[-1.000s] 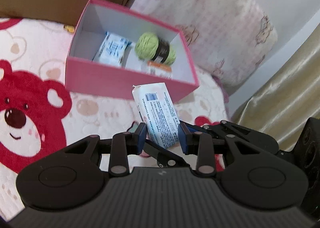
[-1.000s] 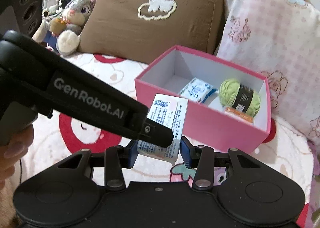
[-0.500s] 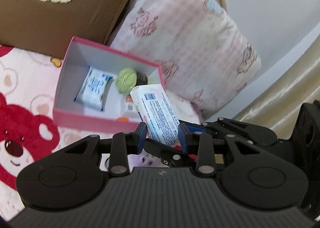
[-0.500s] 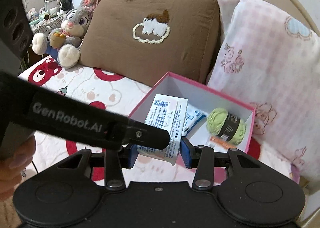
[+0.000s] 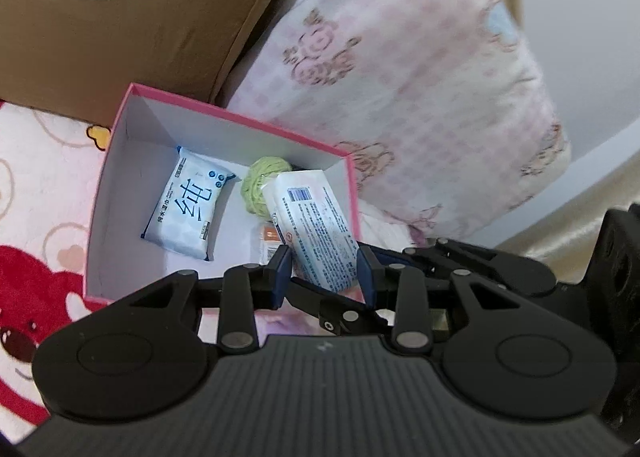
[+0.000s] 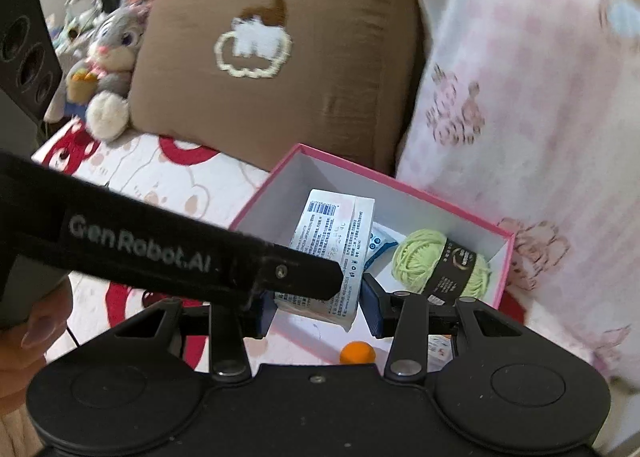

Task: Organize objects
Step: 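Carry the medicine packet with the left tool into the pink box, then open the left tool to release the packet and withdraw it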

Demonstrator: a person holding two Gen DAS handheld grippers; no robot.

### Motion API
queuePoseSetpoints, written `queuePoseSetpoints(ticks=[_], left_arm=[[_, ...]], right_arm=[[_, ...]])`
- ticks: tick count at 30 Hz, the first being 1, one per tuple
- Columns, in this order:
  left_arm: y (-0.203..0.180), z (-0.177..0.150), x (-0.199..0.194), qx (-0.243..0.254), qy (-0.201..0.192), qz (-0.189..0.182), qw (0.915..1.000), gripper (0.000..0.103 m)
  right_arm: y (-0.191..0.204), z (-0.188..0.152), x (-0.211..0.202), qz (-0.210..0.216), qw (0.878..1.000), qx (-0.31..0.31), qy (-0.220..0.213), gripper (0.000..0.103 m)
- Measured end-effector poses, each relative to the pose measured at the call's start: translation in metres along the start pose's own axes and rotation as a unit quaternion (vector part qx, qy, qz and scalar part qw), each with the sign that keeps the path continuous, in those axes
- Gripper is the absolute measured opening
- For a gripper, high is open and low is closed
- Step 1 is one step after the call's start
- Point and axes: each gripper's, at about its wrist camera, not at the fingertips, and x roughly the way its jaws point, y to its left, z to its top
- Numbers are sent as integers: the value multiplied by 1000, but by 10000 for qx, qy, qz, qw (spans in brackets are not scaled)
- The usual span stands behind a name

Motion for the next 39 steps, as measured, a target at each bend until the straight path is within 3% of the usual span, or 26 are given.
queuePoseSetpoints(ticks=[5, 9, 19, 24, 34, 39], left_arm=[[22, 7, 48, 27, 143, 223, 9996, 33], [47, 11, 85, -188, 379, 310, 9986, 33], [69, 2, 138, -318, 1070, 148, 9936, 33], [73, -2, 151, -403, 1154, 299, 9920, 33], [84, 3, 159, -516, 1047, 564, 9916, 32], [82, -1, 160, -521, 1020, 569, 9918, 32]], right_arm=[[-30, -23, 50, 274, 9972, 684, -153, 49], [-46, -33, 92, 403, 9941, 1005, 1, 49], [-56, -50, 130, 211, 9935, 918, 636, 48], [-55, -50, 148, 85, 9894, 1085, 961, 48], [-48, -40, 169, 146, 9888, 1080, 1020, 55], [-52, -45, 167, 57, 9905, 980, 958, 53]])
